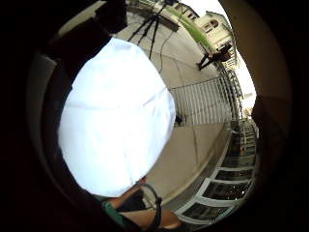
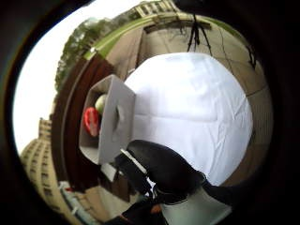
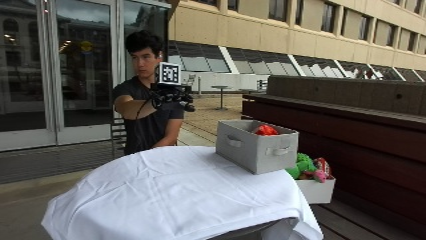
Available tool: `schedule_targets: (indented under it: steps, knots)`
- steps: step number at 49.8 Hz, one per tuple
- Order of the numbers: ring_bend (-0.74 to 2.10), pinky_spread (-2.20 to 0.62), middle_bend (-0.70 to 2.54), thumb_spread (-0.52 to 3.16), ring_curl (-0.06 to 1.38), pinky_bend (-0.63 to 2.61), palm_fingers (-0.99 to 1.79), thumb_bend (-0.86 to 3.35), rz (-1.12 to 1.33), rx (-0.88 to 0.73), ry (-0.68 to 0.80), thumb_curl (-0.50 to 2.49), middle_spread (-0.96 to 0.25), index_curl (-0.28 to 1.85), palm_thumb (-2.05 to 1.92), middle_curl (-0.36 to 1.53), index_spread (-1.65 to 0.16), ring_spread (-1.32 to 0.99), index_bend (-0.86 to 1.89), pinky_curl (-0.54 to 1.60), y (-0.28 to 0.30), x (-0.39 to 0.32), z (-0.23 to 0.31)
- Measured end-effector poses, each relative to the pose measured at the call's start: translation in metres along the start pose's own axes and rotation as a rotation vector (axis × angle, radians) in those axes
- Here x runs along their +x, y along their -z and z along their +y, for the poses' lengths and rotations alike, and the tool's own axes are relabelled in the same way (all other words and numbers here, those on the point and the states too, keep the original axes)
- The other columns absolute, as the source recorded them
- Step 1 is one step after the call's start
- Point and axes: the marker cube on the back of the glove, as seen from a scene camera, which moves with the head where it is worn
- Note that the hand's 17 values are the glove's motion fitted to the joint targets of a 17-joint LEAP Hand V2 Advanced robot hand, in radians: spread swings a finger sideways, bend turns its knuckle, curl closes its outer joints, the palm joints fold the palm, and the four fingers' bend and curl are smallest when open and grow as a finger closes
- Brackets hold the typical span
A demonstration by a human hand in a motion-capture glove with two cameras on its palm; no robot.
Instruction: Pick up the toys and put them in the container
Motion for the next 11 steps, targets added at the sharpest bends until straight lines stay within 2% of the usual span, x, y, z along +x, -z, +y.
schedule_targets:
  steps: [11]
  knots:
    - [0.34,-0.01,0.18,0.94,0.25,1.0,-0.08,-0.09,-0.004,0.177,0.271,0.2,-0.04,0.26,-0.12,0.39,-0.35,-0.05,0.14,0.31,-0.015,0.013,-0.011]
